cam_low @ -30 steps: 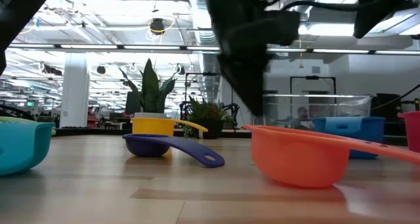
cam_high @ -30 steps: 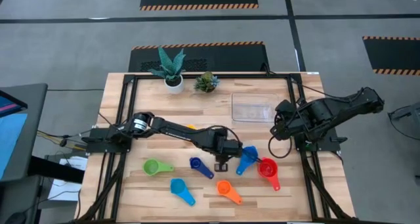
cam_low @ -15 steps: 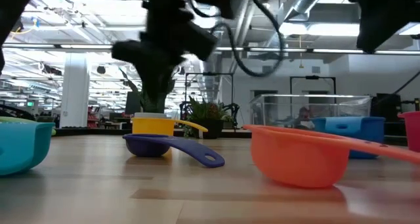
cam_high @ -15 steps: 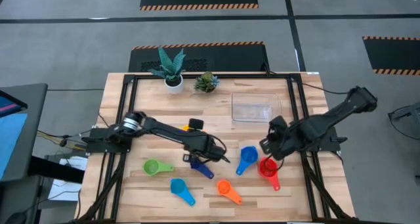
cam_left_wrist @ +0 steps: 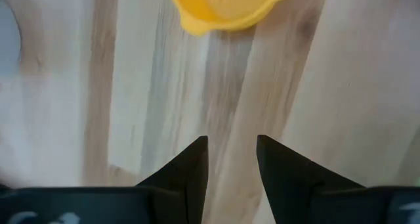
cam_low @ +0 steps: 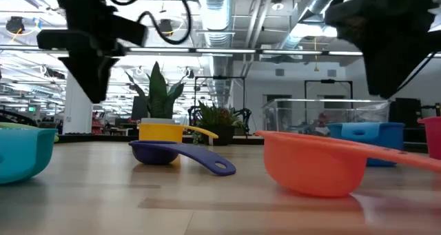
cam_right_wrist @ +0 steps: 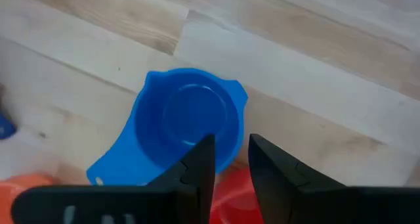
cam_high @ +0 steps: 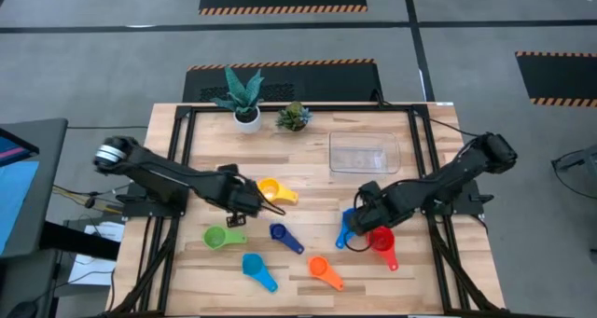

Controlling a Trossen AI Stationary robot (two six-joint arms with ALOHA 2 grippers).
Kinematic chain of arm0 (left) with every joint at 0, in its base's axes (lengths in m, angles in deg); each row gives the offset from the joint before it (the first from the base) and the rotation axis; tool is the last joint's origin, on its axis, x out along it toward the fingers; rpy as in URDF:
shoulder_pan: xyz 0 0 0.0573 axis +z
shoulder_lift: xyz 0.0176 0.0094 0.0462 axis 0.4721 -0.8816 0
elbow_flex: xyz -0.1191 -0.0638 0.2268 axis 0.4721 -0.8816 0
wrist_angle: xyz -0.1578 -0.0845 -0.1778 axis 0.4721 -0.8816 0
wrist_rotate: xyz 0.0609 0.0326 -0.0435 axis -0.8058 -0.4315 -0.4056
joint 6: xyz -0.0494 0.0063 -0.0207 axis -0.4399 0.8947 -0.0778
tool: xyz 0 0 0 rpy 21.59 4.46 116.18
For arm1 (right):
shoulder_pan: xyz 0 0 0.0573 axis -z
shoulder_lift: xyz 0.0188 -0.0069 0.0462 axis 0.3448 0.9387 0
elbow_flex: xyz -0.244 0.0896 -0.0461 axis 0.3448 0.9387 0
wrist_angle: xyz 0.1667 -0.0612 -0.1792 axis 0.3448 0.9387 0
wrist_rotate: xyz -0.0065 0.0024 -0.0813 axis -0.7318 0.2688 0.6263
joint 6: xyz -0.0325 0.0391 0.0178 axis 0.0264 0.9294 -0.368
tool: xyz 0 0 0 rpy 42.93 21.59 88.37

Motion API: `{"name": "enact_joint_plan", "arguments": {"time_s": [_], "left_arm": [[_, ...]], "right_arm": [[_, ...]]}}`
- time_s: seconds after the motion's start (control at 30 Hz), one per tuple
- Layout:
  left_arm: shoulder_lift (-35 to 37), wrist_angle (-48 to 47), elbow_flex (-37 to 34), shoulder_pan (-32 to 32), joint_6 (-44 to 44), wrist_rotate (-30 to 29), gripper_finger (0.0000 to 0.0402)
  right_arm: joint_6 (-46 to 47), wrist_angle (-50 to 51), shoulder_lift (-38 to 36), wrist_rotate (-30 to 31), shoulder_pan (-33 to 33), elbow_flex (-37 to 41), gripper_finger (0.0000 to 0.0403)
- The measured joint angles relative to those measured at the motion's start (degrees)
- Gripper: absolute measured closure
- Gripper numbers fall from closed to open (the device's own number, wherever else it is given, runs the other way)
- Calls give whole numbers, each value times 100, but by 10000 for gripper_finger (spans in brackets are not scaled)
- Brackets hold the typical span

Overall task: Nest measuring cups in basket
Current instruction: Stack the blue measuring cup on top of the red measuring cup

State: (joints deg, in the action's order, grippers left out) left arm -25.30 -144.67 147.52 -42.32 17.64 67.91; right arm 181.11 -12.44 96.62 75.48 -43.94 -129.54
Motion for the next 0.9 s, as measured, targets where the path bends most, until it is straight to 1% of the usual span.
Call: {"name": "enact_joint_plan", "arguments": {"time_s": [0.13, 0.27, 0.53, 0.9], "left_arm": [[552, 341, -277, -1, -279, 27, 280], [732, 365, -280, -5, -290, -116, 280], [692, 596, -280, -3, -210, -217, 280], [650, 633, -278, -1, -153, -217, 280]], "right_arm": [[-2, -22, 85, -11, 94, 0, 285], [-20, -34, 89, -18, 115, 2, 285], [-55, -70, 95, -16, 54, 2, 285], [-203, -183, 760, -119, 63, 1, 285]]}}
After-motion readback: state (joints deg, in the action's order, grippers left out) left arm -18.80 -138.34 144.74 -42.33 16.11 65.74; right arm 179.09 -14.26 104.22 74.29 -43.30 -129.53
